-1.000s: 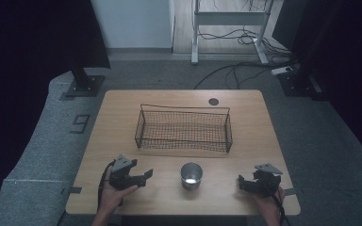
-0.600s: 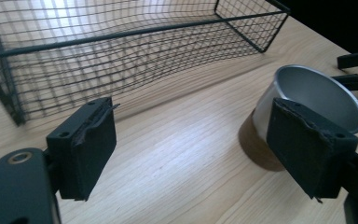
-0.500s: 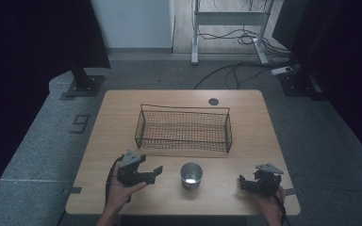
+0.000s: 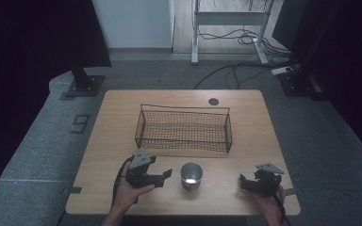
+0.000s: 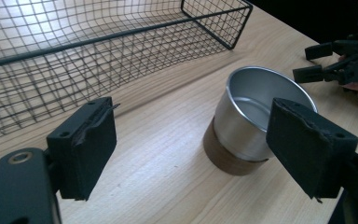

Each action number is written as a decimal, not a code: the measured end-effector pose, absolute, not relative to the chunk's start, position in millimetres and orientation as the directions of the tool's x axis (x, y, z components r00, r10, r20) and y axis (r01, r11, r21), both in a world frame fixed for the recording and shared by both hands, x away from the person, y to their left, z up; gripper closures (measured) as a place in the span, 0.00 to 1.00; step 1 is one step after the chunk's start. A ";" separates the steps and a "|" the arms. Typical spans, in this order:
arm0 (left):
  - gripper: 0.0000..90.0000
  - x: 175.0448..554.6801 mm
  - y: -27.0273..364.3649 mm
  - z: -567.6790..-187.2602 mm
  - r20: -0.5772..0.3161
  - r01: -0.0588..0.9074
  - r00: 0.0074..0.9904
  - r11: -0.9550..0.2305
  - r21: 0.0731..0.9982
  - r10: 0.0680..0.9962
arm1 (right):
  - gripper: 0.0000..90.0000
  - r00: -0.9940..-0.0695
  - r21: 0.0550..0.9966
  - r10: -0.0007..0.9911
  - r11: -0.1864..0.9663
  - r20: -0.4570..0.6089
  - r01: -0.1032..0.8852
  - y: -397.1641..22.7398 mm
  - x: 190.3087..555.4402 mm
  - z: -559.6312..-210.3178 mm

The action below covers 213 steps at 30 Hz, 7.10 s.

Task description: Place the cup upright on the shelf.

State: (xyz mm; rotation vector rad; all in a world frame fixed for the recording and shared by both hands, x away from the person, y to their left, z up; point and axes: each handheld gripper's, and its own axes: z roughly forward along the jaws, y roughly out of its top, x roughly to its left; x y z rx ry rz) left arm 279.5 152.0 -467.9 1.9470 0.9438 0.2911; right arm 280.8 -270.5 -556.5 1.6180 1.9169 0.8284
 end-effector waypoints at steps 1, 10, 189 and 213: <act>0.18 279.5 152.0 -467.9 -0.166 0.498 0.678 -0.281 0.821 0.716 | 0.03 -0.172 0.721 0.985 0.110 0.013 0.684 -270.5 280.8 -556.5; 0.18 278.1 140.9 -468.4 -0.167 0.494 0.695 -0.295 0.818 0.699 | 0.03 -0.161 0.724 0.987 0.101 0.014 0.683 -270.9 280.8 -556.5; 0.16 321.3 79.0 -424.9 -0.086 0.408 0.751 -0.358 0.840 0.654 | 0.06 -0.125 0.726 0.992 0.077 0.013 0.684 -272.6 280.7 -556.2; 0.16 343.1 78.5 -418.6 -0.087 0.425 0.734 -0.356 0.832 0.673 | 0.06 -0.124 0.725 0.992 0.076 0.014 0.685 -272.7 280.7 -556.0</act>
